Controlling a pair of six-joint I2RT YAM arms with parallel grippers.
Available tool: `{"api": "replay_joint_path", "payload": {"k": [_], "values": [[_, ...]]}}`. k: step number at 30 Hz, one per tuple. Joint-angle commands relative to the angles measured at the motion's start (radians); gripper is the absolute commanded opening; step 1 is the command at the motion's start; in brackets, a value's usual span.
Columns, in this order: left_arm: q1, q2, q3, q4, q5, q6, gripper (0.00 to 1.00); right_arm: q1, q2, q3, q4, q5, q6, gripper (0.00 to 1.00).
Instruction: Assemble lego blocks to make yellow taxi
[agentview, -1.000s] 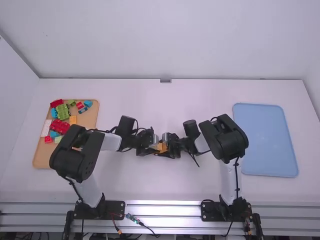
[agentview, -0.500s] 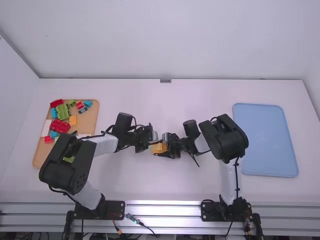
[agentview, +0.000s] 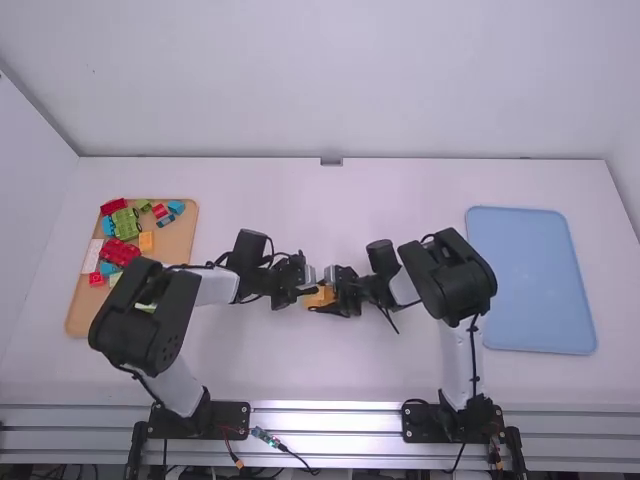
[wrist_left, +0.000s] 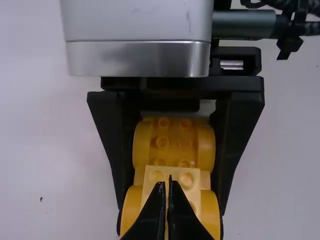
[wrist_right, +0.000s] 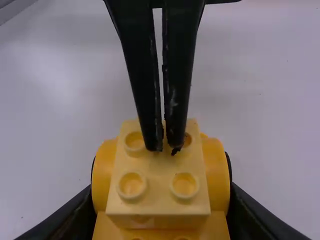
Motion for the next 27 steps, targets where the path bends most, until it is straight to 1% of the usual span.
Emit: {"api": "replay_joint_path", "payload": {"k": [1,5,9,14,21,27], "values": [[0.003,0.029,-0.006,-0.019,-0.003,0.000,0.02,-0.003,0.023,-0.001,-0.016,0.033,0.015,0.52],[0.002,0.030,-0.006,-0.043,-0.029,0.000,0.02,-0.003,0.023,-0.001,-0.016,0.033,0.015,0.52],[-0.010,0.030,-0.005,-0.085,-0.137,-0.008,0.02,-0.003,0.023,-0.001,-0.016,0.033,0.015,0.52],[-0.003,0.030,-0.006,-0.116,-0.151,-0.007,0.02,-0.003,0.023,-0.001,-0.016,0.033,0.014,0.52],[-0.032,0.031,-0.005,-0.112,-0.159,-0.008,0.02,-0.003,0.023,-0.001,-0.016,0.033,0.015,0.52],[-0.047,0.085,-0.005,-0.048,-0.238,-0.081,0.02,-0.003,0.023,-0.001,-0.016,0.033,0.015,0.52]]}}
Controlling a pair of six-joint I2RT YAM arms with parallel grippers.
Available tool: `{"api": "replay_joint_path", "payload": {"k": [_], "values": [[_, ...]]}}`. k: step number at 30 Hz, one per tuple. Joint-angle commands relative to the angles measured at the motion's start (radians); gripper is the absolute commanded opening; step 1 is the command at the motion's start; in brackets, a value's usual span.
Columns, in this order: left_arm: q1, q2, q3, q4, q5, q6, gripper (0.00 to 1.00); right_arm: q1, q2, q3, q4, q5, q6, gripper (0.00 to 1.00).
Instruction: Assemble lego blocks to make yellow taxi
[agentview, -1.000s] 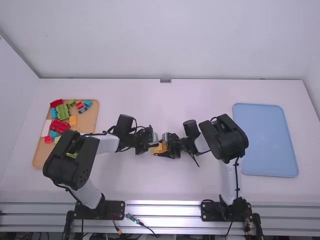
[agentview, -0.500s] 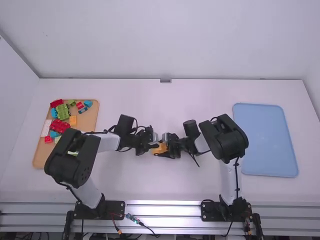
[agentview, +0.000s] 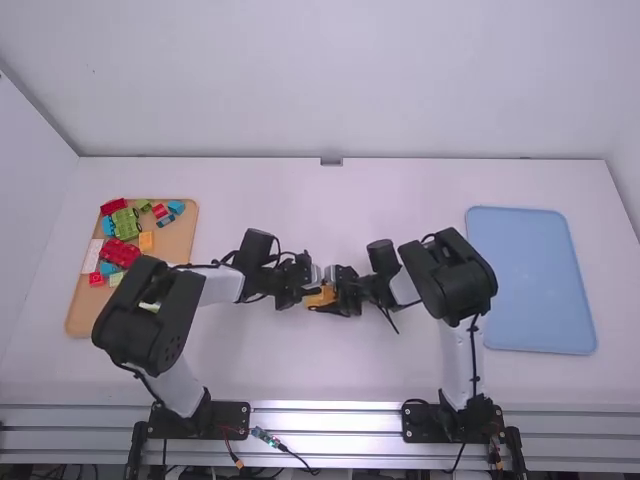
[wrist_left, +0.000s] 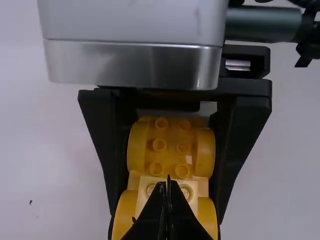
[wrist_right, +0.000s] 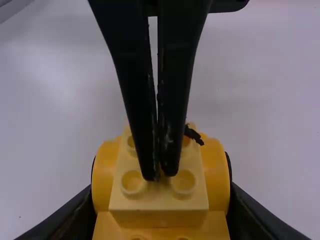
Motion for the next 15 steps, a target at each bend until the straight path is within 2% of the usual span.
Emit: {"api": "replay_joint_path", "payload": {"k": [1,6,10,11,12,13,14,15], "values": [[-0.007,0.076,-0.029,-0.020,-0.171,-0.038,0.02,-0.002,0.023,-0.001,-0.016,0.032,0.013,0.52],[0.027,0.034,-0.029,-0.016,-0.018,0.056,0.02,-0.006,0.023,-0.001,-0.016,0.035,0.014,0.52],[0.082,-0.093,-0.029,-0.011,-0.019,-0.034,0.02,-0.024,0.023,-0.001,-0.016,0.034,0.018,0.52],[0.103,-0.138,-0.029,-0.005,-0.037,-0.078,0.06,-0.024,0.023,-0.001,-0.016,0.035,0.021,0.54],[0.122,-0.179,-0.029,0.003,-0.054,-0.129,0.25,-0.024,0.023,-0.001,-0.016,0.035,0.021,0.55],[0.129,-0.192,-0.029,0.004,-0.061,-0.147,0.31,-0.024,0.023,-0.001,-0.016,0.035,0.021,0.55],[0.164,-0.253,-0.029,0.016,-0.093,-0.231,0.46,-0.024,0.023,-0.001,-0.016,0.036,0.021,0.56],[0.179,-0.278,-0.029,0.017,-0.105,-0.264,0.49,-0.024,0.023,-0.001,-0.016,0.038,0.021,0.58]]}}
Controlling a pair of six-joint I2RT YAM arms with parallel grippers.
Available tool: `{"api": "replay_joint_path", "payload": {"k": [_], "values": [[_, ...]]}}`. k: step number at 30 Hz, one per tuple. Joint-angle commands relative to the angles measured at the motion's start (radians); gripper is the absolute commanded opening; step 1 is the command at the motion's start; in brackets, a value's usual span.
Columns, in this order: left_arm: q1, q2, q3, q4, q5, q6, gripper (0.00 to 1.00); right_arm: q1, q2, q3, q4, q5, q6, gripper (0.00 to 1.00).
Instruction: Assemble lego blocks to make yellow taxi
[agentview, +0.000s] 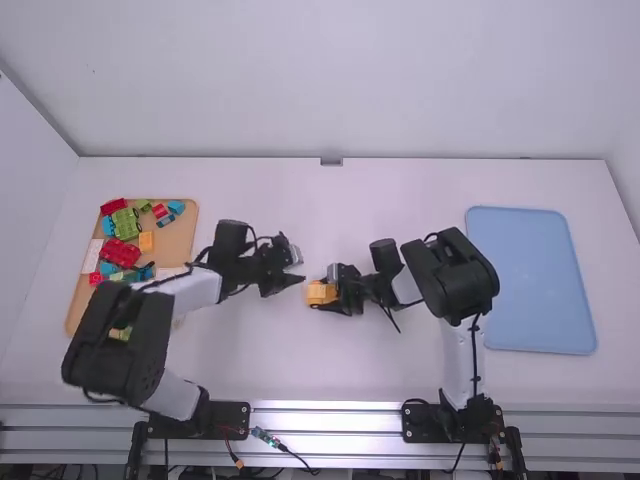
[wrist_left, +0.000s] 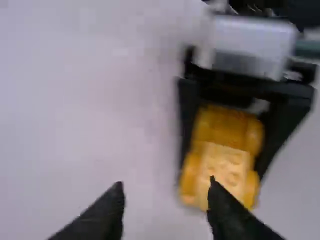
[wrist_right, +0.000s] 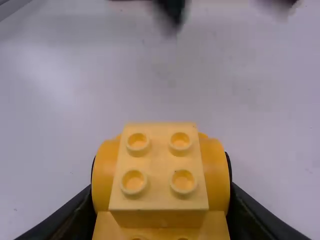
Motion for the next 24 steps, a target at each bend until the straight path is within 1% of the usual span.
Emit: {"api": "replay_joint_path", "payload": {"k": [1,2,3,4,5,6,8,9,13,17,22,24], "values": [[0.062,-0.124,0.003,0.002,-0.065,-0.185,0.62,-0.002,0.023,-0.001,-0.016,0.044,0.017,0.62],[0.080,-0.151,0.003,-0.001,-0.074,-0.211,0.84,-0.001,0.023,-0.001,-0.016,0.055,0.018,0.64],[0.101,-0.180,0.003,-0.002,-0.087,-0.242,0.99,0.001,0.023,-0.001,-0.016,0.069,0.018,0.71],[0.121,-0.204,0.003,-0.004,-0.098,-0.270,0.99,0.001,0.023,-0.001,-0.019,0.073,0.018,0.81],[0.138,-0.222,0.003,-0.004,-0.109,-0.288,0.99,-0.001,0.023,-0.001,-0.019,0.077,0.018,0.86],[0.145,-0.228,0.003,-0.004,-0.113,-0.298,0.99,-0.002,0.023,-0.001,-0.020,0.077,0.018,0.88],[0.201,-0.273,0.003,-0.009,-0.145,-0.379,0.99,-0.001,0.021,-0.002,-0.023,0.077,0.021,0.96],[0.219,-0.282,0.003,-0.014,-0.144,-0.399,0.99,-0.002,0.020,-0.002,-0.020,0.085,0.040,0.98],[0.297,-0.288,0.003,-0.037,-0.142,-0.455,0.99,-0.021,0.006,-0.004,-0.024,0.122,0.097,1.00],[0.366,-0.288,0.003,-0.069,-0.143,-0.493,0.99,-0.042,-0.042,-0.028,-0.070,0.136,0.077,1.00],[0.446,-0.288,0.005,-0.072,-0.145,-0.563,0.99,-0.072,-0.169,-0.068,-0.193,0.274,0.059,1.00],[0.480,-0.286,0.021,-0.103,-0.145,-0.597,0.99,-0.080,-0.249,-0.081,-0.281,0.364,0.058,1.00]]}}
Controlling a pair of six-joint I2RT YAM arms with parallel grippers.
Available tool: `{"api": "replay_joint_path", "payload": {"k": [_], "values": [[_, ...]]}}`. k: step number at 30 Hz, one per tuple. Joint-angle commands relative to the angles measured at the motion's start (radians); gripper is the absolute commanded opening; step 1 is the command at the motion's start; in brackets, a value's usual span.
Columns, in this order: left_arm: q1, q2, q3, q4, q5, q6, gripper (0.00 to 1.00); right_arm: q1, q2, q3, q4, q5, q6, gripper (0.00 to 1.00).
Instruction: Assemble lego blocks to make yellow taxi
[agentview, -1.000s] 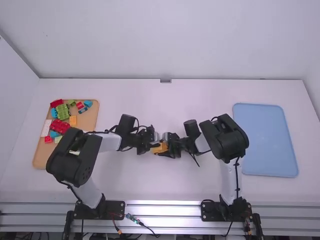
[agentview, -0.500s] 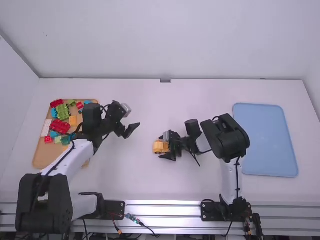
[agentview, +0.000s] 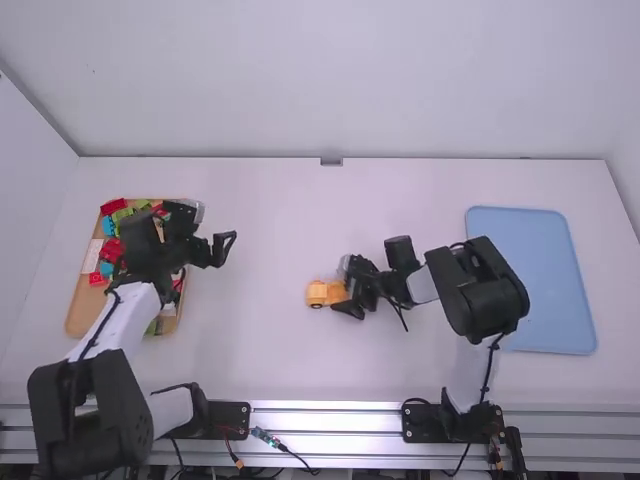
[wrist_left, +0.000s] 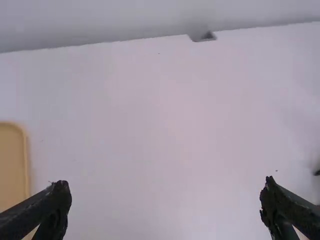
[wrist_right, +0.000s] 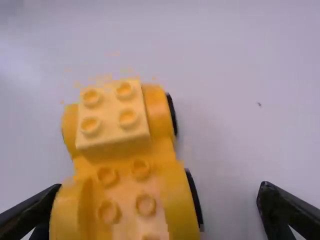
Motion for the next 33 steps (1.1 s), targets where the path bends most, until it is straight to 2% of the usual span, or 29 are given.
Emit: {"api": "replay_joint_path", "payload": {"k": [1,3,4,9,11,21,24,26,29,33], "values": [[0.039,-0.013,0.032,-0.040,0.005,-0.068,0.99,-0.008,-0.084,-0.025,-0.076,0.192,0.014,1.00],[0.057,-0.013,0.060,-0.108,-0.027,-0.075,0.99,-0.007,-0.141,-0.029,-0.148,0.250,-0.001,1.00],[0.068,-0.012,0.090,-0.182,-0.108,-0.102,0.99,-0.007,-0.185,-0.029,-0.204,0.286,-0.007,1.00],[0.091,0.029,0.207,-0.400,-0.451,-0.242,0.99,-0.005,-0.312,-0.029,-0.293,0.325,0.031,1.00],[0.094,0.049,0.239,-0.451,-0.522,-0.301,0.99,0.005,-0.350,-0.029,-0.317,0.326,0.031,0.99],[0.082,0.071,0.216,-0.483,-0.430,-0.599,0.99,0.020,-0.476,-0.028,-0.378,0.336,0.053,0.99],[0.098,0.071,0.216,-0.463,-0.436,-0.618,0.99,0.020,-0.497,-0.028,-0.368,0.357,0.083,1.00],[0.108,0.076,0.229,-0.484,-0.465,-0.682,0.99,0.020,-0.512,-0.028,-0.368,0.358,0.084,1.00],[0.139,0.123,0.293,-0.602,-0.629,-0.962,0.99,0.029,-0.545,-0.028,-0.363,0.357,0.083,1.00],[0.193,0.227,0.377,-0.687,-0.645,-1.075,0.99,0.045,-0.576,-0.028,-0.356,0.360,0.083,0.99]]}}
